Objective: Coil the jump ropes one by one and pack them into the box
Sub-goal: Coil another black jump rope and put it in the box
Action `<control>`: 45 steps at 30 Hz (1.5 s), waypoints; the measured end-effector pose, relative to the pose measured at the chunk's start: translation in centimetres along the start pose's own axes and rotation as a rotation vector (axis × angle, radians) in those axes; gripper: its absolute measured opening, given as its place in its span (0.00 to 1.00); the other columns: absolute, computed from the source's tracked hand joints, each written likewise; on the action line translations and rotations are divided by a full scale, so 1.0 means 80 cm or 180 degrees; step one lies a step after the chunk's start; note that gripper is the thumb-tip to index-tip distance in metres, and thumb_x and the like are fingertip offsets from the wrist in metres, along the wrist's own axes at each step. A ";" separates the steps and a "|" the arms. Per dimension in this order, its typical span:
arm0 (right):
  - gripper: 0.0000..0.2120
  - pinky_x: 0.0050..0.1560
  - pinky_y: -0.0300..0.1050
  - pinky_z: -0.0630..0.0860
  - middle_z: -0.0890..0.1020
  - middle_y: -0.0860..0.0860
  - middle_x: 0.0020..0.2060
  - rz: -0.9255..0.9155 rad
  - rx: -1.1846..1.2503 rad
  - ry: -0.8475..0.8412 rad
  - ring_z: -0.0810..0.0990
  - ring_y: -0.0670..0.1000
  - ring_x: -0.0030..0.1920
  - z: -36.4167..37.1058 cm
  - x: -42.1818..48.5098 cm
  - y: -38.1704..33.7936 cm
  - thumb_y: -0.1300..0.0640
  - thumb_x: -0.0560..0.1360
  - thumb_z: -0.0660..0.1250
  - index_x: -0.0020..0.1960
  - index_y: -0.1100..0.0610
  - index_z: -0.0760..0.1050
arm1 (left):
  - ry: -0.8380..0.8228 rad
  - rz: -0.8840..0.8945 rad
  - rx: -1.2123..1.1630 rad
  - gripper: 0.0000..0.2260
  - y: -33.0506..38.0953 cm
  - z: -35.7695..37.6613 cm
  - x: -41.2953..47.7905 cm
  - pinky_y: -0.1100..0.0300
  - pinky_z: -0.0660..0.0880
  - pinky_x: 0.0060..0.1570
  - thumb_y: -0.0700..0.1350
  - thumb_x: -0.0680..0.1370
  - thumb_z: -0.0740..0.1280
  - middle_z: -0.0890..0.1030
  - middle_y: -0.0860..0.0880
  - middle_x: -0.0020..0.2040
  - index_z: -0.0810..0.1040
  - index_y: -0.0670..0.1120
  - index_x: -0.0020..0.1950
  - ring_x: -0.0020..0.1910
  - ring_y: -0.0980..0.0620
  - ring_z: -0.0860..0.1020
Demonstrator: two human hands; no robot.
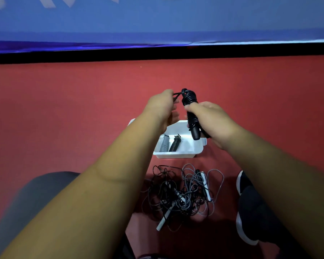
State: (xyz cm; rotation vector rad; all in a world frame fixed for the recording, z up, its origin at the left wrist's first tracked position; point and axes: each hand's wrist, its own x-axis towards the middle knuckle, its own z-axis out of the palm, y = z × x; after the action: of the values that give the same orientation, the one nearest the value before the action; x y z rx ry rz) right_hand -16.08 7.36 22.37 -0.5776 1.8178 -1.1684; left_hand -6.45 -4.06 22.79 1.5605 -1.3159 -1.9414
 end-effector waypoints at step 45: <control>0.07 0.33 0.44 0.72 0.85 0.48 0.35 -0.0530 -0.1713 0.0618 0.83 0.49 0.36 -0.053 -0.009 -0.014 0.56 0.72 0.74 0.47 0.54 0.77 | -0.0179 0.1527 0.1569 0.09 0.025 -0.007 -0.042 0.55 0.77 0.37 0.44 0.85 0.64 0.85 0.48 0.41 0.83 0.43 0.54 0.34 0.51 0.80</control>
State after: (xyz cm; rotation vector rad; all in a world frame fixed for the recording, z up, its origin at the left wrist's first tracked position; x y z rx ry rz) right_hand -19.41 9.42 24.43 -0.9617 2.3061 -0.8544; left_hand -5.31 -2.93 26.38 1.2134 -2.0805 -1.4391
